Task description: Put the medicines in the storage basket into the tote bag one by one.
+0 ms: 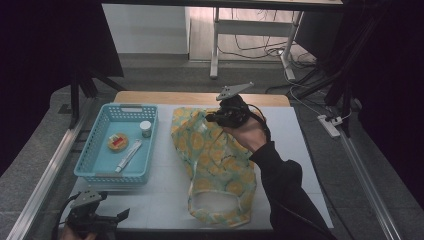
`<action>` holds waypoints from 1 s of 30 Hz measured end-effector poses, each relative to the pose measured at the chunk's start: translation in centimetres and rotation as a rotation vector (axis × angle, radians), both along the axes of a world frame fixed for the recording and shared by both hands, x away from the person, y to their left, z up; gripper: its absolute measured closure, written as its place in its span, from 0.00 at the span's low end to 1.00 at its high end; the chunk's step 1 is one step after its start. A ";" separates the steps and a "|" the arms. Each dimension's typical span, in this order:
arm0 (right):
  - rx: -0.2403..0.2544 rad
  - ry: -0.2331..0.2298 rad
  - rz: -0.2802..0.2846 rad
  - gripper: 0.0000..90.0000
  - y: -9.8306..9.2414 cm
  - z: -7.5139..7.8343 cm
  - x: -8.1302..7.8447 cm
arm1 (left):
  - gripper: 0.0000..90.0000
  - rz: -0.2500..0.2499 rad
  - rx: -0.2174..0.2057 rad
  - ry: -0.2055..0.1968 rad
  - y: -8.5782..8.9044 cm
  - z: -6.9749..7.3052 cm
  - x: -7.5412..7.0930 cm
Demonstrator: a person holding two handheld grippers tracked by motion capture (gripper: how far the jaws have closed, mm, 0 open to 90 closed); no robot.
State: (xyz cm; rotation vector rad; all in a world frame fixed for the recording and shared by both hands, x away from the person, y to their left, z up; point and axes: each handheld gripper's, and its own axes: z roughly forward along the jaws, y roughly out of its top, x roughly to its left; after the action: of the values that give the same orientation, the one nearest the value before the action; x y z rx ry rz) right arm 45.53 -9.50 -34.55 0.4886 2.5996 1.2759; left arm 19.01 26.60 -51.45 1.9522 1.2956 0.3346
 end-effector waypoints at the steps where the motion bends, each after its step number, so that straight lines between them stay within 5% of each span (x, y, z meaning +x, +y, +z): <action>1: 0.001 -0.004 0.000 1.00 0.0 0.0 0.0 | 0.00 -0.004 -0.006 -0.001 0.1 0.0 0.0; 10: 0.012 -0.001 -0.004 1.00 -0.5 -0.1 0.0 | 0.00 -0.017 -0.052 -0.027 0.7 0.4 0.3; 19: 0.025 0.016 -0.003 1.00 -0.7 -0.1 0.2 | 0.00 0.000 -0.029 -0.066 0.5 1.4 0.6; 30: 0.022 0.022 0.007 1.00 -0.8 -0.1 0.2 | 0.00 0.019 0.014 -0.044 1.0 3.1 1.9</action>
State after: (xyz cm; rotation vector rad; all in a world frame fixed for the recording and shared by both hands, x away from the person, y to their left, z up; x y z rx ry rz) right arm 45.75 -10.30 -34.63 0.5007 2.6097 1.3098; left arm 20.88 27.59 -48.30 1.9346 1.2871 0.3945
